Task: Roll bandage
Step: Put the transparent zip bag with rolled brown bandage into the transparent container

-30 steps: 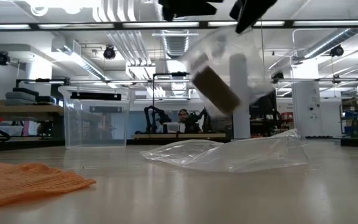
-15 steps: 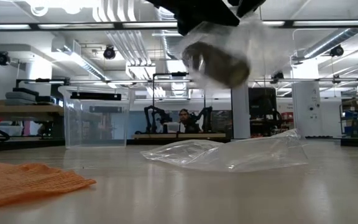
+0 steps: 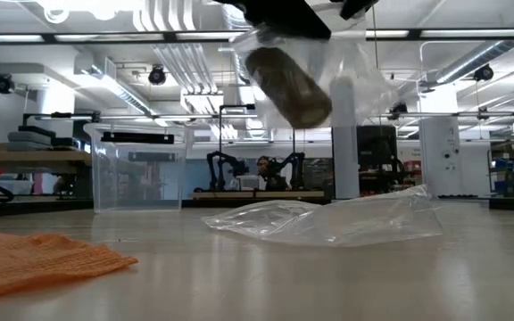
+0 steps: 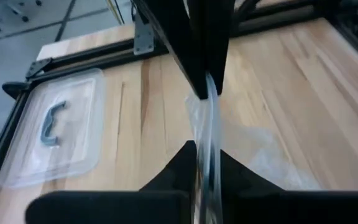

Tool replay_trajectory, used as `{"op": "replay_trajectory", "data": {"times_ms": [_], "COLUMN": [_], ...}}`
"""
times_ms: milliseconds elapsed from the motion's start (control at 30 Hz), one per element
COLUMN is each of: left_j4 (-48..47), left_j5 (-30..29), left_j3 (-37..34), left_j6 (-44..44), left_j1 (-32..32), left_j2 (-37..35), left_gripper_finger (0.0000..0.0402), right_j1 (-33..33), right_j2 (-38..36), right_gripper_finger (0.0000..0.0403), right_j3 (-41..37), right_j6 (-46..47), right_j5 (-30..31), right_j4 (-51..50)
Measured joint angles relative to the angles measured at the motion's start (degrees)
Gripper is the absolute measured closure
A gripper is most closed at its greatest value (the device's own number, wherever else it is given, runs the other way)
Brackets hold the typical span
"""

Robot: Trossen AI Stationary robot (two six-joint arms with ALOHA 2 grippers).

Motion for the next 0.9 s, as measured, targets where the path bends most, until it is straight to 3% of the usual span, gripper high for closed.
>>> {"op": "replay_trajectory", "data": {"times_ms": [133, 367, 500, 667, 800, 900], "left_j4": [-6.98, -16.57, -24.84, -33.97, -38.84, -38.91], "left_j5": [0.87, 0.98, 0.99, 0.94, 1.30, 5.51], "left_j3": [2.48, 2.52, 2.45, 2.40, 2.29, 2.27], "left_j6": [0.53, 0.20, 0.47, 2.59, 7.04, 12.71], "left_j1": [0.66, 1.18, 5.02, 16.62, 30.67, 41.98], "left_j2": [-1.53, -6.15, -12.05, -20.13, -24.37, -26.41], "left_gripper_finger": [0.0398, 0.0400, 0.0401, 0.0401, 0.0401, 0.0401], "right_j1": [0.13, 0.92, 2.80, 4.35, 4.10, 3.38], "right_j2": [-1.09, -4.95, -8.68, -10.14, -9.24, -7.59], "right_gripper_finger": [0.0349, 0.0235, 0.0204, 0.0198, 0.0202, 0.0206], "right_j3": [0.00, 0.02, -0.23, -1.10, -1.80, -1.90], "right_j6": [3.84, 7.13, 8.70, 8.28, 5.38, 2.19], "right_j5": [-0.05, 0.44, 3.74, 9.33, 9.87, 9.64], "right_j4": [-0.16, 3.01, 3.09, 3.12, 5.96, 8.26]}}
